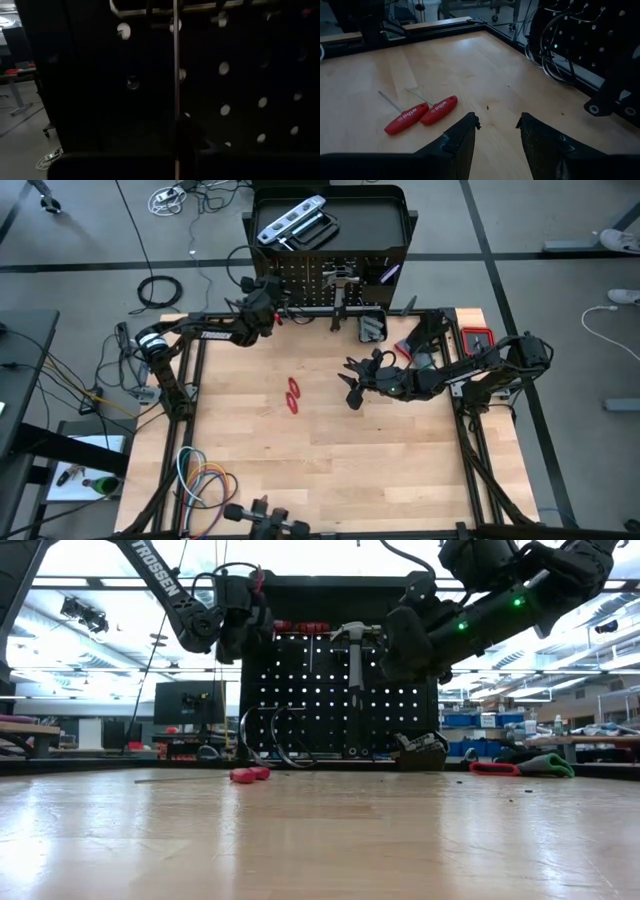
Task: Hang tools onto peg board
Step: Remove the left allen wrench from the peg board
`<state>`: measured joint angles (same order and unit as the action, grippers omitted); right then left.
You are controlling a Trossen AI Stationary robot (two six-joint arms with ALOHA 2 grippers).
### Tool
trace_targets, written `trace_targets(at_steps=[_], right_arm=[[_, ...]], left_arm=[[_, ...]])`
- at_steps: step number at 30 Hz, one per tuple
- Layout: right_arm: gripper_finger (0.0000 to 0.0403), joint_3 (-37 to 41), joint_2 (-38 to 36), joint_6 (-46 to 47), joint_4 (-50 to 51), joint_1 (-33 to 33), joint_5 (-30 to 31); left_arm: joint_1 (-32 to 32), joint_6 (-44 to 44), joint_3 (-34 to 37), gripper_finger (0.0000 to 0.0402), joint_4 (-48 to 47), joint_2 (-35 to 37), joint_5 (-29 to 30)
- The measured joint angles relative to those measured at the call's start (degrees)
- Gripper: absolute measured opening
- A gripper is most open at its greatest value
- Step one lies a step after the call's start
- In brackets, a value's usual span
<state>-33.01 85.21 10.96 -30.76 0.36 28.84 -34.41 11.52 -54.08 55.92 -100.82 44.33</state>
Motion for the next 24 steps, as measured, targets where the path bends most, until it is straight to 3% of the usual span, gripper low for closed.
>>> trace_targets(at_steps=[19, 24], right_arm=[[0.0162, 0.02, 0.00, 1.09, 1.79, 1.02, 0.00], [0.0162, 0.02, 0.00, 1.80, 2.12, 1.07, 0.00]], left_arm=[[2.89, -0.77, 0.08, 0.0000, 0.88, 0.04, 4.16], [2.54, -2.59, 3.04, 0.0000, 2.76, 0.31, 3.13]])
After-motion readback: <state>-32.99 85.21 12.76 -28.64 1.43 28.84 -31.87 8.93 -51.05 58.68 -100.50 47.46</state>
